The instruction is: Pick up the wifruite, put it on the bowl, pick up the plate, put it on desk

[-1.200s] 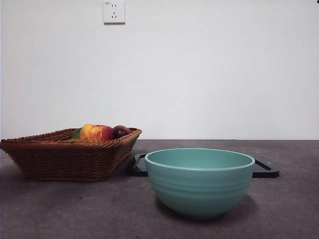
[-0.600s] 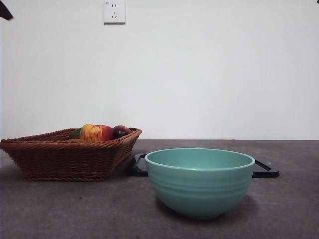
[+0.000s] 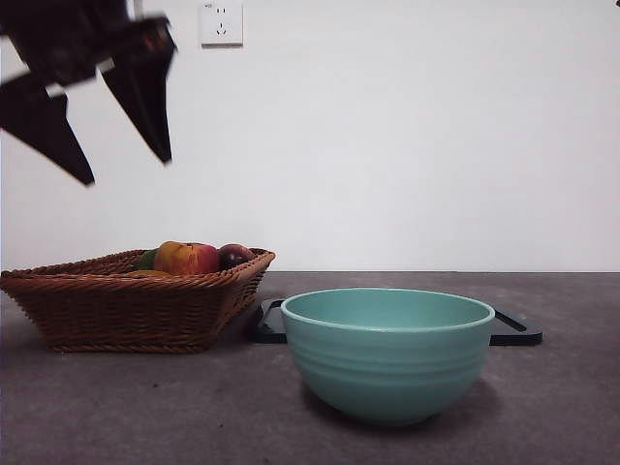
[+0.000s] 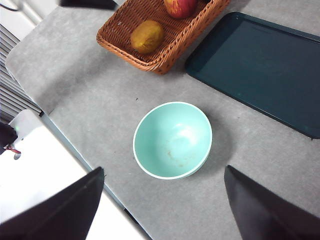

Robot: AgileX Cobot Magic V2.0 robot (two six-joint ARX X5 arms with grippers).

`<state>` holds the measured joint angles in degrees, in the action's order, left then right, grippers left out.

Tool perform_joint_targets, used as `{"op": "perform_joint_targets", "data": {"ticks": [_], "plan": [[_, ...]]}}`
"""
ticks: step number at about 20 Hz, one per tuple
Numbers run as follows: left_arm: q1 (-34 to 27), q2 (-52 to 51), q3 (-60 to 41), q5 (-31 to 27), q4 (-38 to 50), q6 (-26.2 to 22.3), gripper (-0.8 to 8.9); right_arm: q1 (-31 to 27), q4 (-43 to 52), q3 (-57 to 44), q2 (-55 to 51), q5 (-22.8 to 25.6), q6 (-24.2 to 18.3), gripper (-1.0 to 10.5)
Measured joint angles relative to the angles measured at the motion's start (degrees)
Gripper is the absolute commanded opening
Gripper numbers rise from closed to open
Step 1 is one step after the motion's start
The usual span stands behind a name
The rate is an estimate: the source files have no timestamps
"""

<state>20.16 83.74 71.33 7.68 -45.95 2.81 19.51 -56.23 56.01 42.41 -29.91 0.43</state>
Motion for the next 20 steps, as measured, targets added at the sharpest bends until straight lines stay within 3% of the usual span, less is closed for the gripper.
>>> {"op": "perform_joint_targets", "data": {"ticks": [9,20], "plan": [[0.2,10.6,0.0,-3.2,7.5,-0.5,4.56,0.0,0.0,0.0,0.0,0.0,0.0,3.9],[0.2,17.2,0.0,-4.8,8.4,-0.6,4.41,0.0,0.0,0.0,0.0,0.0,0.0,3.9]]}}
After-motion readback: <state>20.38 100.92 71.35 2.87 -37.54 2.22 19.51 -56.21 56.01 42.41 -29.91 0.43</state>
